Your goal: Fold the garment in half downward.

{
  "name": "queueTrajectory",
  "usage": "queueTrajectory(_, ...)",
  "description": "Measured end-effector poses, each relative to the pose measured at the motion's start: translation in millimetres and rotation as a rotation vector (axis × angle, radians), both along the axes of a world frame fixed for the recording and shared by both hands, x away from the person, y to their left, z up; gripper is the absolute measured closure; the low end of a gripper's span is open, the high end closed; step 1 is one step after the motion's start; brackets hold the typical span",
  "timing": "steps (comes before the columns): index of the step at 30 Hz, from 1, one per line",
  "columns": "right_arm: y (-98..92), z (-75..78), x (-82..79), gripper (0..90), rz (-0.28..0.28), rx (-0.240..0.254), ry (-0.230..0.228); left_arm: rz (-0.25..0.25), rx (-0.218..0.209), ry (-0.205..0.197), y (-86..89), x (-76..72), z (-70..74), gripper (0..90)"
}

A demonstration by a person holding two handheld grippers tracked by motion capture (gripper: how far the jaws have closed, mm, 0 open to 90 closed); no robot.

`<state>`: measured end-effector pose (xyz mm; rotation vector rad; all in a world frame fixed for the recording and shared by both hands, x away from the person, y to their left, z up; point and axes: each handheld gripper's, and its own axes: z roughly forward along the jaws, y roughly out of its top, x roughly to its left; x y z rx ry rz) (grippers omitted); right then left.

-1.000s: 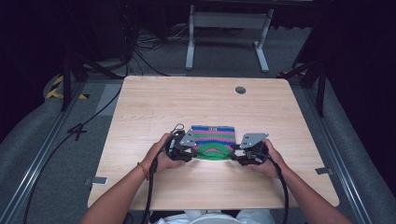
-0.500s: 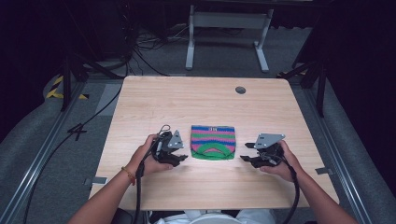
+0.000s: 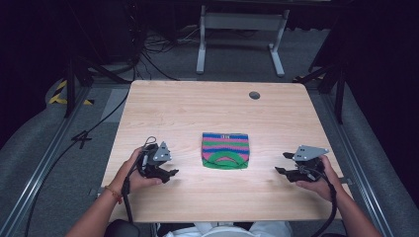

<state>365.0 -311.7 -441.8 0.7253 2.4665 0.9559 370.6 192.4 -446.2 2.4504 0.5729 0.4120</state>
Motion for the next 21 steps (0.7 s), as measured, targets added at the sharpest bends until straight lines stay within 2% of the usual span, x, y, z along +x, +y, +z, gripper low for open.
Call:
queueTrajectory(2,-11.7,-2.6,-2.9,37.8,-0.024,0.003,0.001,0.014,-0.003,0.004,9.5,-2.9,-2.9,23.6)
queueTrajectory(7,-38.0,-10.0,-10.0,35.6,-0.097,0.02,0.018,0.056,-0.043,0.017,30.8,-9.9,-9.5,22.6)
queueTrajectory(10,-52.0,-14.9,-13.8,33.0,-0.138,0.031,0.034,0.085,-0.038,0.017,43.0,-13.5,-11.9,22.9)
queueTrajectory(14,-71.6,-24.1,-18.8,30.0,-0.206,0.045,0.048,0.106,-0.036,0.048,61.1,-17.6,-17.3,21.9)
queueTrajectory(17,-82.8,-30.0,-21.9,28.8,-0.255,0.078,0.064,0.129,-0.063,0.083,76.3,-18.5,-24.1,21.5)
queueTrajectory(21,-95.0,-37.3,-28.7,25.7,-0.313,0.126,0.073,0.175,-0.144,0.122,91.4,-18.2,-30.8,18.5)
